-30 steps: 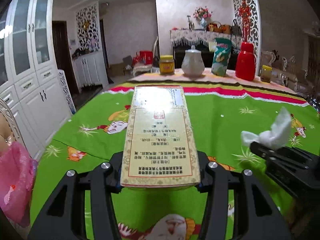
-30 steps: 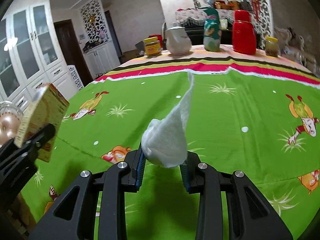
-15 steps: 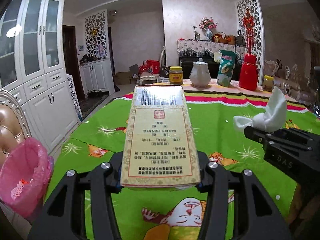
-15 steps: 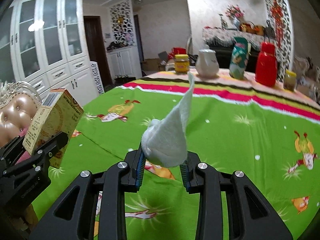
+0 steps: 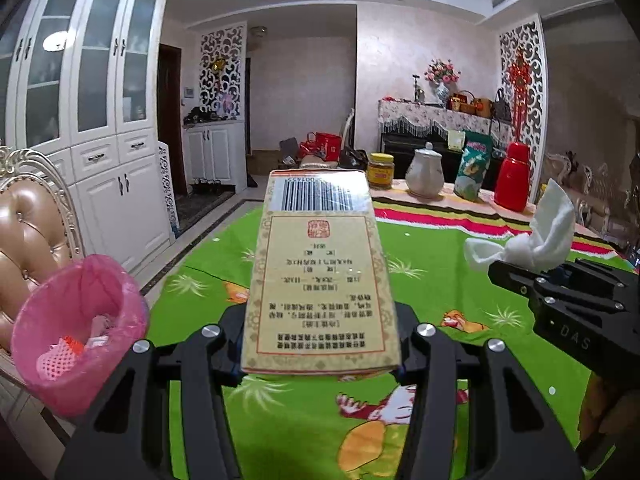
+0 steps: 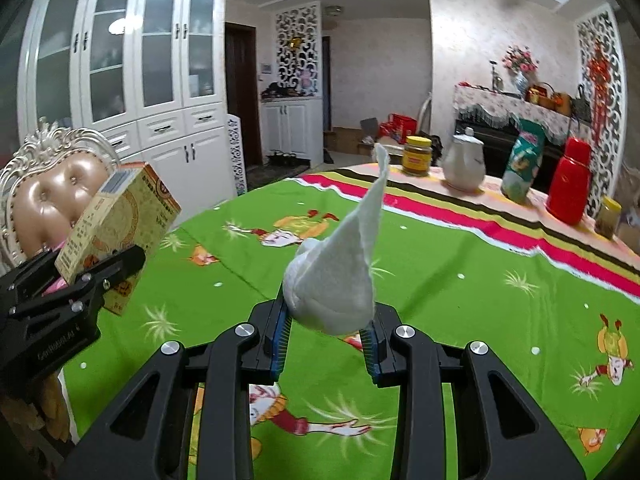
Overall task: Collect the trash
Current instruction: 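Carry the medicine box and tissue over the pink bin and open both tools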
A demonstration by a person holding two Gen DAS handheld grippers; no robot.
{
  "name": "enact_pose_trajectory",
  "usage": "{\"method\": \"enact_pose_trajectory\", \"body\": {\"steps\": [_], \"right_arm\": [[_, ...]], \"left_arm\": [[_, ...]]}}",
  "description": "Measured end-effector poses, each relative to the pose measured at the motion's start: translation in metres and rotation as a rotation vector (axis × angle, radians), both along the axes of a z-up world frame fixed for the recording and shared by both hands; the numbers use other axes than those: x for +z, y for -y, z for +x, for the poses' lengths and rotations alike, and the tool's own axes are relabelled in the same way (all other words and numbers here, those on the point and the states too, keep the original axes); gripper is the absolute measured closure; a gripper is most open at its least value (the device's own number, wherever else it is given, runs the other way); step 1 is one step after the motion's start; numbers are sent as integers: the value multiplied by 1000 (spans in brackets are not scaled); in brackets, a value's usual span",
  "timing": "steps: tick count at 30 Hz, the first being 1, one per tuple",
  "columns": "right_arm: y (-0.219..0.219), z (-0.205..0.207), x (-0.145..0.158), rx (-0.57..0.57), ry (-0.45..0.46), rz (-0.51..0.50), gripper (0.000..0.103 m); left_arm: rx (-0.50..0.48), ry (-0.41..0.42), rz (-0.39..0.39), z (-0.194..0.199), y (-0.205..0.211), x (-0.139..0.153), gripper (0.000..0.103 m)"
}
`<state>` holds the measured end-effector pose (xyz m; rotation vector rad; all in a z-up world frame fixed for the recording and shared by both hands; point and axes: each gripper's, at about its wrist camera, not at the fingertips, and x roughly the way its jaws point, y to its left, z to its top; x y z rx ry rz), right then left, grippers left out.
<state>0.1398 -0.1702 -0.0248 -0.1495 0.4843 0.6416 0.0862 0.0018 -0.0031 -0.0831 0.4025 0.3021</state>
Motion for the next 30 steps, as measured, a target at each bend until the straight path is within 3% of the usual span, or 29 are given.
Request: {"method": "enact_pose_trajectory", "body": {"steps": [9, 16, 30], "right_arm": [[-16, -23, 13, 66, -5, 42, 71], [-54, -58, 18, 173, 11, 34, 71], [-153, -84, 9, 294, -36, -7, 71]], "left_arm": [[24, 18, 7, -40, -37, 7, 54], [69, 31, 30, -75, -76, 16, 53], [224, -6, 6, -136, -200, 3, 53]]}}
